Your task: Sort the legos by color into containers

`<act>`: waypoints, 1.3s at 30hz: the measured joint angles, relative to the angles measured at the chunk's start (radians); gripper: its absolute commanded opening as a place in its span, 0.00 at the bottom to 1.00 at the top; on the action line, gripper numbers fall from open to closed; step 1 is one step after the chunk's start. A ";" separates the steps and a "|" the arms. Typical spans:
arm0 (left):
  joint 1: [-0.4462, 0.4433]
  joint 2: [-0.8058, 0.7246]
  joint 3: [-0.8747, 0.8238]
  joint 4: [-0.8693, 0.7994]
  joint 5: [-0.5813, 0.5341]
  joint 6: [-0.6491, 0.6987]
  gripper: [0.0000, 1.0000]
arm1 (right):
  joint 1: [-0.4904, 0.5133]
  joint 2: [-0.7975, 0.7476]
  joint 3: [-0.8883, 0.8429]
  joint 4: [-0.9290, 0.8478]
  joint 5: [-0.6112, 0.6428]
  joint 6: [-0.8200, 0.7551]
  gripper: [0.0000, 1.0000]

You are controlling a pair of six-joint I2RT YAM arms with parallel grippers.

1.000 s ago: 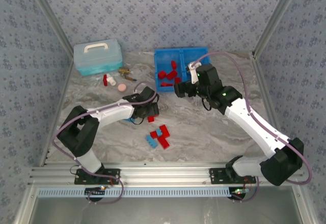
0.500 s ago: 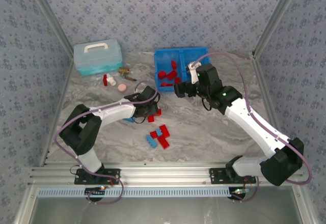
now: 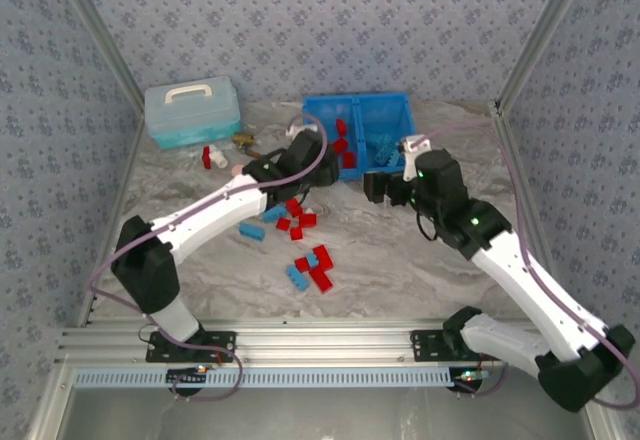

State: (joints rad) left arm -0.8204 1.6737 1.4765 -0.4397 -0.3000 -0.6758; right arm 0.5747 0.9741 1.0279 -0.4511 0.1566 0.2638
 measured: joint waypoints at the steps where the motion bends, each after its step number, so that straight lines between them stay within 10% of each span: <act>1: -0.001 0.032 0.056 0.006 0.000 0.020 0.54 | 0.000 -0.036 -0.022 -0.005 0.016 0.010 1.00; 17: -0.011 0.877 1.106 0.026 0.042 0.298 0.59 | -0.008 -0.335 -0.214 -0.179 0.156 0.118 1.00; 39: -0.011 0.916 1.161 0.023 0.174 0.312 0.81 | -0.008 -0.300 -0.210 -0.182 0.155 0.118 1.00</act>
State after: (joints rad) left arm -0.8314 2.5896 2.6377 -0.4168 -0.1265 -0.3634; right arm 0.5671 0.6743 0.8181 -0.6327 0.3119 0.3817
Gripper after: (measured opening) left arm 0.808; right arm 0.999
